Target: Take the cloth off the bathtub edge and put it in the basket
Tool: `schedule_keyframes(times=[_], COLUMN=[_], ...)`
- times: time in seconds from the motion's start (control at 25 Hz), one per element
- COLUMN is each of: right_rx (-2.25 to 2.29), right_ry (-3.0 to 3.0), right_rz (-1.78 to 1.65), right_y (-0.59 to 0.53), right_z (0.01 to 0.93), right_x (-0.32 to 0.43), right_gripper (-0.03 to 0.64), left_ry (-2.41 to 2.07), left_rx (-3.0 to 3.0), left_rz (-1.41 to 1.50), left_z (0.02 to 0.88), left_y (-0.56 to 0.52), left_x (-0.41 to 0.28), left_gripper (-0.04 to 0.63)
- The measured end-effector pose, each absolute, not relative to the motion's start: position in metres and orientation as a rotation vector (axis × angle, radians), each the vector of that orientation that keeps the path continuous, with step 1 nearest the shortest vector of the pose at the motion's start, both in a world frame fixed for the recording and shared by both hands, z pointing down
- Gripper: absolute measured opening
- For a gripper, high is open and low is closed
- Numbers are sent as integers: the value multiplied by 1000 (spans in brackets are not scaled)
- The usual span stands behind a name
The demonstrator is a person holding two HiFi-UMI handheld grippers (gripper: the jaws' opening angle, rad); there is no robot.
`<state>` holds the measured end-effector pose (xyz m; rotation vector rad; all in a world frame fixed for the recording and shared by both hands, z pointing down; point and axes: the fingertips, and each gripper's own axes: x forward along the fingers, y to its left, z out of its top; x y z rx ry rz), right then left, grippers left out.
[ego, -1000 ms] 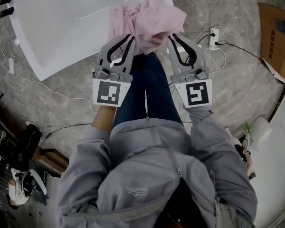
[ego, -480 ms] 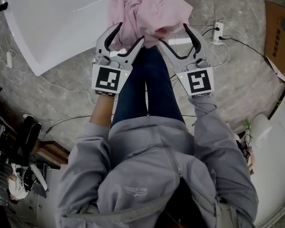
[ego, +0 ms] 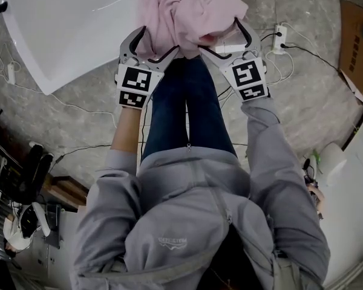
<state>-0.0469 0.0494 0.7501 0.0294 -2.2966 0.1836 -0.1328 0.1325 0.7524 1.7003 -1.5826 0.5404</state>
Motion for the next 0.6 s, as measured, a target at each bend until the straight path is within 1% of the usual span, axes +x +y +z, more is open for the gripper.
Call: schedule_keyframes(times=[0.28,0.6], right_rx=[-24,-72], right_ry=[-2223,-2203], right_rz=[211,172], right_y=[55,78], right_z=[778,778], right_x=[-50,-53], right_gripper=[512,512], left_ry=[-1486,-1416], left_rx=[1632,1658], left_rz=[595,628], left_z=[780,785], left_y=[136,131], left_x=[-125,-118], left_gripper=[385,385])
